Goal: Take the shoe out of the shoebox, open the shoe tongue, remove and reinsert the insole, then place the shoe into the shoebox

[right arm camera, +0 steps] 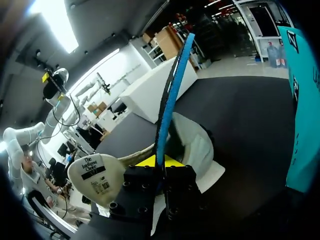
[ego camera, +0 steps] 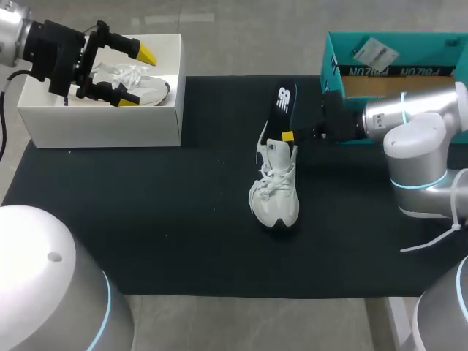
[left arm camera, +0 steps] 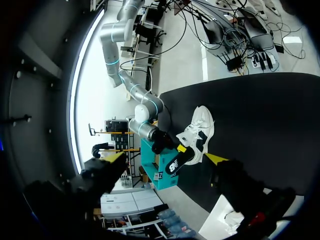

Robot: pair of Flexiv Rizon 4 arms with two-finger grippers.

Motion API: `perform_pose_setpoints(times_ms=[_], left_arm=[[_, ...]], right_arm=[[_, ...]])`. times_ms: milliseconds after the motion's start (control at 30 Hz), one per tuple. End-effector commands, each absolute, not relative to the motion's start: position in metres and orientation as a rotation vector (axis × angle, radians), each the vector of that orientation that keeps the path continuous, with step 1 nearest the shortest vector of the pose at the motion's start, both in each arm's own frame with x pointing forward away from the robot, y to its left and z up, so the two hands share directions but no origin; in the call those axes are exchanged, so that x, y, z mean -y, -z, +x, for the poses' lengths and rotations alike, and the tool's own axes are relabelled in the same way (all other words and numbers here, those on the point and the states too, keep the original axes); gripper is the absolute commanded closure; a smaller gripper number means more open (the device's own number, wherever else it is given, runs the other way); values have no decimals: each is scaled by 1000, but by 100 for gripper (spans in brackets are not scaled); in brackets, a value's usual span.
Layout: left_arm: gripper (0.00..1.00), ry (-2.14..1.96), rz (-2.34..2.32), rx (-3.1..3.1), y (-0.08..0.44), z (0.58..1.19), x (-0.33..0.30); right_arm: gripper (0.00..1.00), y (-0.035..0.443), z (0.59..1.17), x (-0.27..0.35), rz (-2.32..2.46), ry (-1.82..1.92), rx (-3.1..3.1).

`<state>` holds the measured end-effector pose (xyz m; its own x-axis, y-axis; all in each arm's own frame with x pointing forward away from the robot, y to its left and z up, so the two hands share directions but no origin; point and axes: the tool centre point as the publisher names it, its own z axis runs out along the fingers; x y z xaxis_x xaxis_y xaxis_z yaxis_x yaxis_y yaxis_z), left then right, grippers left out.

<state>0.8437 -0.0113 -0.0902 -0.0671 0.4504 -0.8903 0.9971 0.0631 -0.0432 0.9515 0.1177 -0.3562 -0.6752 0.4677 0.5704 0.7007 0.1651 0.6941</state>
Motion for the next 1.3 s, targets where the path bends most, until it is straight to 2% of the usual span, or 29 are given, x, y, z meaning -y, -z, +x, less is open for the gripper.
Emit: perform_pose_setpoints(times_ms=[33,133,167,200,267,300,367,500,600,633,667,1300], left_arm=[[0,952,1482,-1619,89,845,11],[0,952,1482,-1619,89,845,11],[0,952,1482,-1619,89,845,11],[0,952,1482,-1619,89,845,11],[0,952,1482,-1619,89,845,11],[0,952,1482,-1619,89,845,11],[0,952,1482,-1619,89,845,11],[0,952,1482,-1619,89,845,11],[0,952,1482,-1619,89,845,11],[0,952,1482,-1619,89,845,11],[0,952,1482,-1619,89,845,11],[0,952,1482,-1619,89,845,11]], right_arm=[[100,357,942,-118,-1157,1495,2208],[100,357,943,-119,-1158,1489,2197],[64,355,946,-119,-1157,1494,2203],[51,353,950,-119,-1153,1503,2206],[39,347,960,-119,-1136,1527,2225],[38,344,965,-119,-1127,1543,2222],[50,340,975,-119,-1115,1565,2231],[55,335,992,-118,-1092,1570,2271],[66,331,1000,-116,-1083,1581,2290],[80,331,1002,-115,-1085,1585,2289],[100,330,1002,-115,-1085,1586,2289],[100,361,938,-128,-1147,1452,2167]])
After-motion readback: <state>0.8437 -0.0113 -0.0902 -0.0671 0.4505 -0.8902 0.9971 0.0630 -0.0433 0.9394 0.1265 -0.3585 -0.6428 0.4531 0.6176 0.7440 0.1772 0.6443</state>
